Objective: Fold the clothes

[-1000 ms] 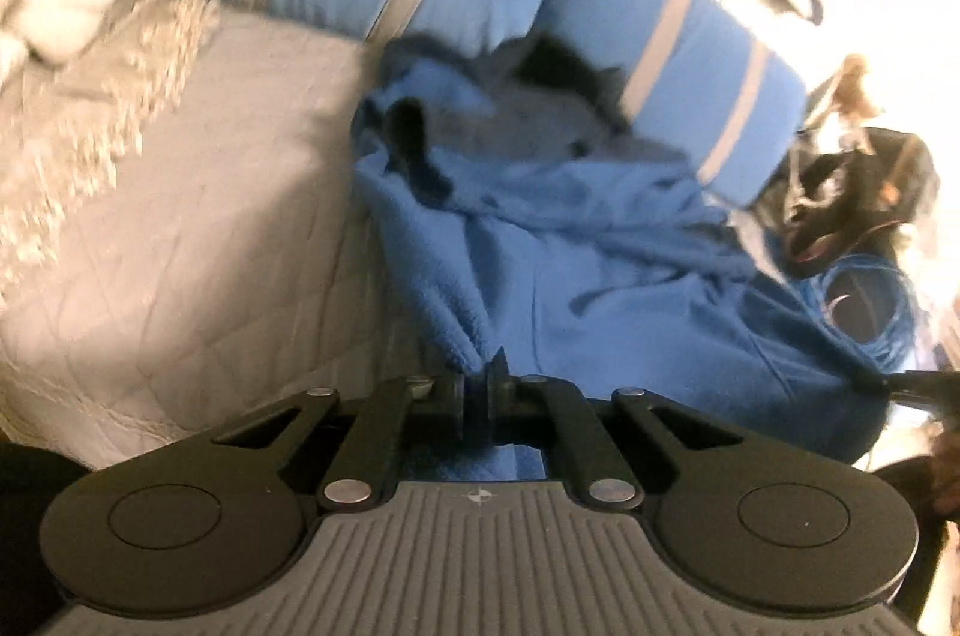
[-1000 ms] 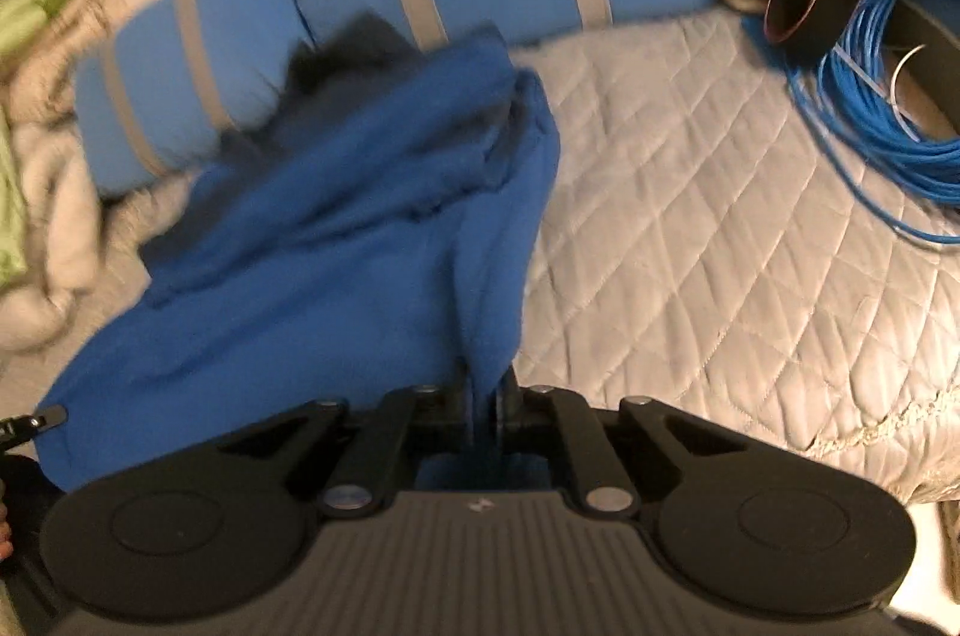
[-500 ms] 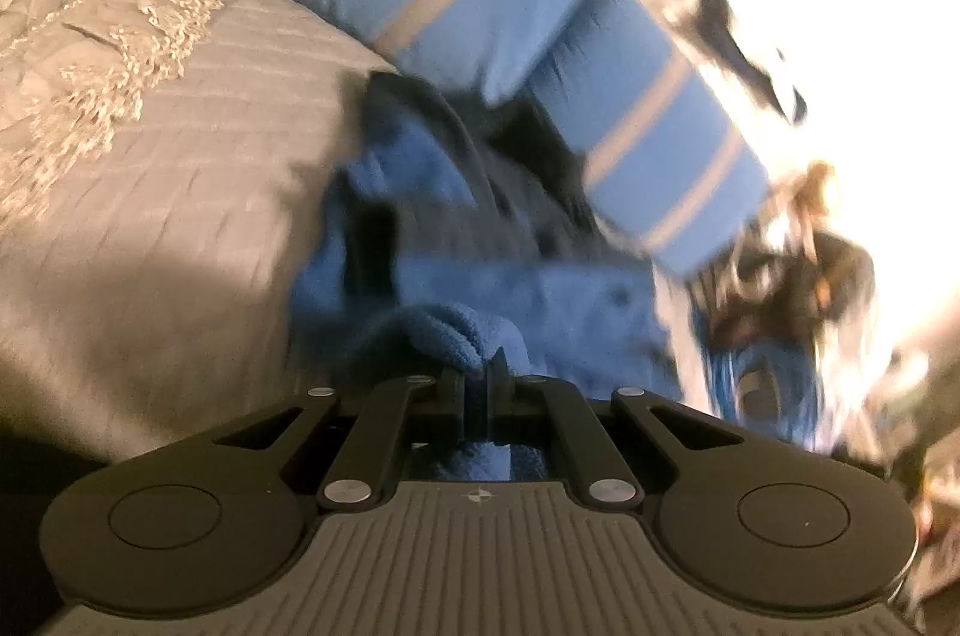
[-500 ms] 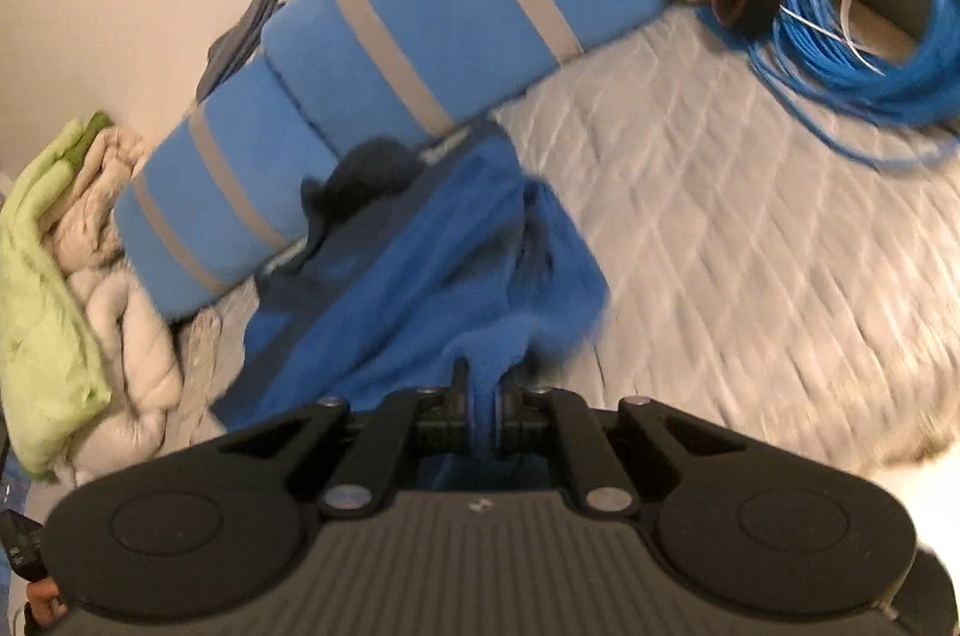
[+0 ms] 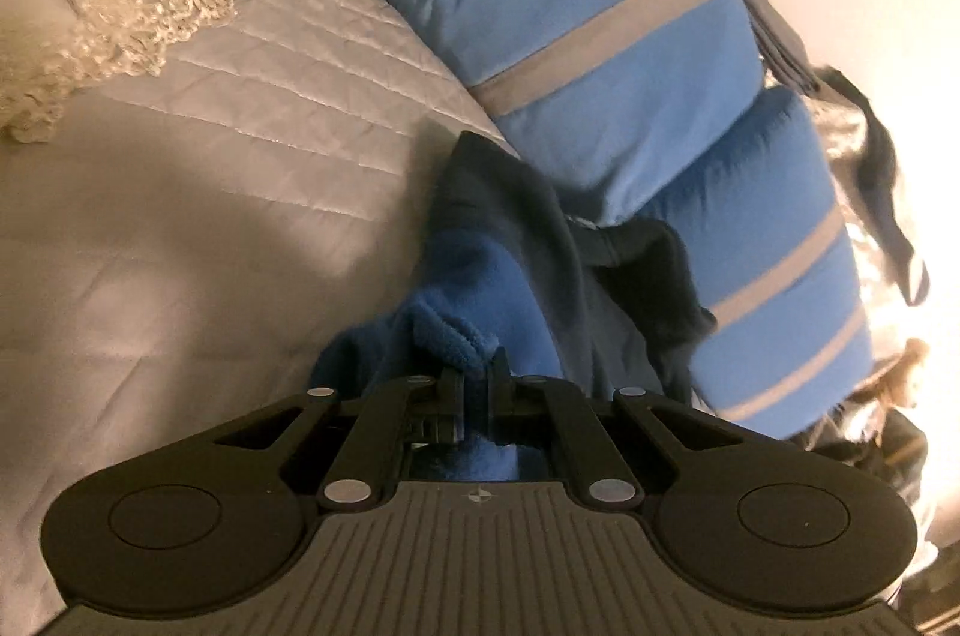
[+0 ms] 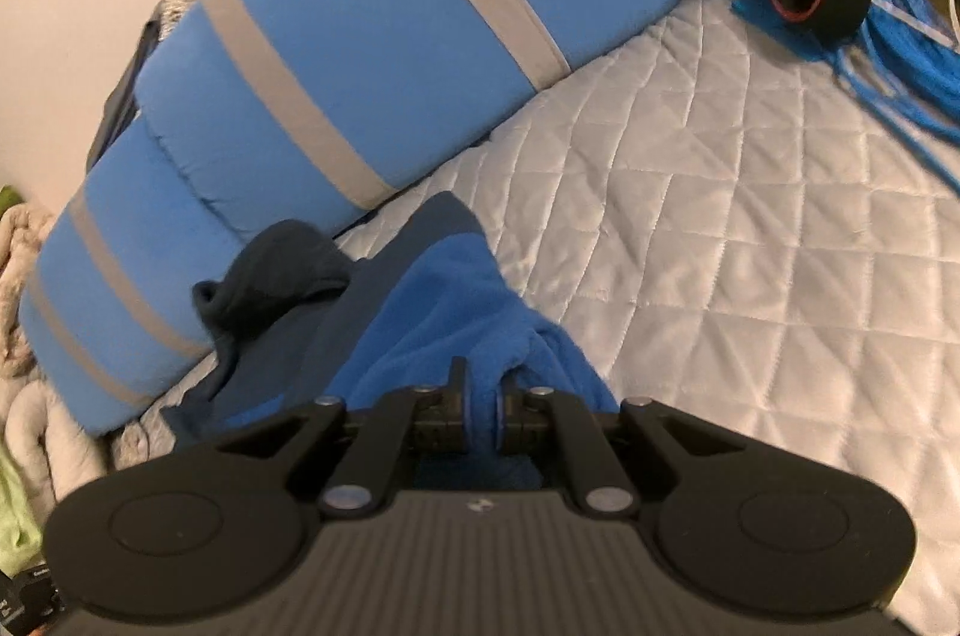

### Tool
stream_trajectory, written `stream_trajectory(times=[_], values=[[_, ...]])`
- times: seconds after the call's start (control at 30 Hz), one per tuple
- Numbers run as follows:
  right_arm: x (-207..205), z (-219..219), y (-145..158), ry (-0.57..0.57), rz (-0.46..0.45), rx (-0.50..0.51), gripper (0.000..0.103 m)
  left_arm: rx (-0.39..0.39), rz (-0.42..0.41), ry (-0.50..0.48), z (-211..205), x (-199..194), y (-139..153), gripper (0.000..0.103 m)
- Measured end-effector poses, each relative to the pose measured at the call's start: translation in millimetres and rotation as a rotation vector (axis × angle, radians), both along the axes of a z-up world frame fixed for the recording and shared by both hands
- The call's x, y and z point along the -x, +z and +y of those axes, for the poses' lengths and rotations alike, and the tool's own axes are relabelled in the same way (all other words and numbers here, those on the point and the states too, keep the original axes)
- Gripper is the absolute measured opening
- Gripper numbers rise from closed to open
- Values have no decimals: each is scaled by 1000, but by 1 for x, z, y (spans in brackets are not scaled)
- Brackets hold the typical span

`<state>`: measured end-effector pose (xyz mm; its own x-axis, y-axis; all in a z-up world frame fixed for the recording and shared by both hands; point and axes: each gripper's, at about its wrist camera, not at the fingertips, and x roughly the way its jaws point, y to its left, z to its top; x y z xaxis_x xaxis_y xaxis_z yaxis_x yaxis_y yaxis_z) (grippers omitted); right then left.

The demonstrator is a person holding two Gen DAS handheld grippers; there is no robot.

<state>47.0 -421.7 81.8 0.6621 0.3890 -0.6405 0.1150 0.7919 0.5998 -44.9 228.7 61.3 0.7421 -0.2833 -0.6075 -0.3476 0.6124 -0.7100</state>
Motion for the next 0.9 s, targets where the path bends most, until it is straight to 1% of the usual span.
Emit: stream_trajectory(times=[0.03,0.1,0.13,0.2,0.27,0.3,0.33,0.37,0.4,0.43,0.47,0.53,0.57,0.63,0.67,0.73,0.77,0.9], values=[[-5,0,-6,-5,12,-11,10,7,1,5,1,-4,-4,7],[-10,-3,-12,8,7,-32,11,26,-2,3,5,-11,-11,7],[-12,-5,-13,15,2,-40,12,44,1,-3,9,-15,-13,8],[-15,-6,-13,17,-7,-57,15,107,15,10,15,-19,-19,10],[-16,-5,-14,0,-6,-70,38,181,21,29,20,-21,-24,11],[-16,-5,-14,-11,-3,-82,43,214,18,27,22,-22,-25,12],[-17,-6,-13,-25,1,-98,55,245,16,22,25,-23,-26,16],[-16,-8,-12,-40,-2,-129,63,274,0,13,27,-24,-26,28],[-14,-11,-10,-58,-14,-167,66,302,-20,4,29,-25,-26,35],[-13,-14,-7,-77,-29,-206,70,327,-44,0,31,-25,-25,44],[-11,-17,-5,-95,-49,-237,76,351,-68,-2,32,-25,-25,50],[-7,-20,2,-130,-100,-257,83,377,-122,12,35,-23,-22,56],[-5,-22,7,-147,-131,-249,84,382,-153,22,36,-22,-20,60],[-4,-23,11,-159,-161,-245,86,345,-203,46,40,-18,-12,65],[-4,-24,12,-162,-169,-249,87,324,-228,57,41,-16,-8,70],[-3,-24,11,-168,-168,-261,89,281,-276,81,45,-12,1,74],[-4,-23,10,-163,-159,-266,90,237,-269,83,45,-12,6,74],[-5,-19,6,-142,-123,-266,90,-14,-205,44,31,-17,19,74]])
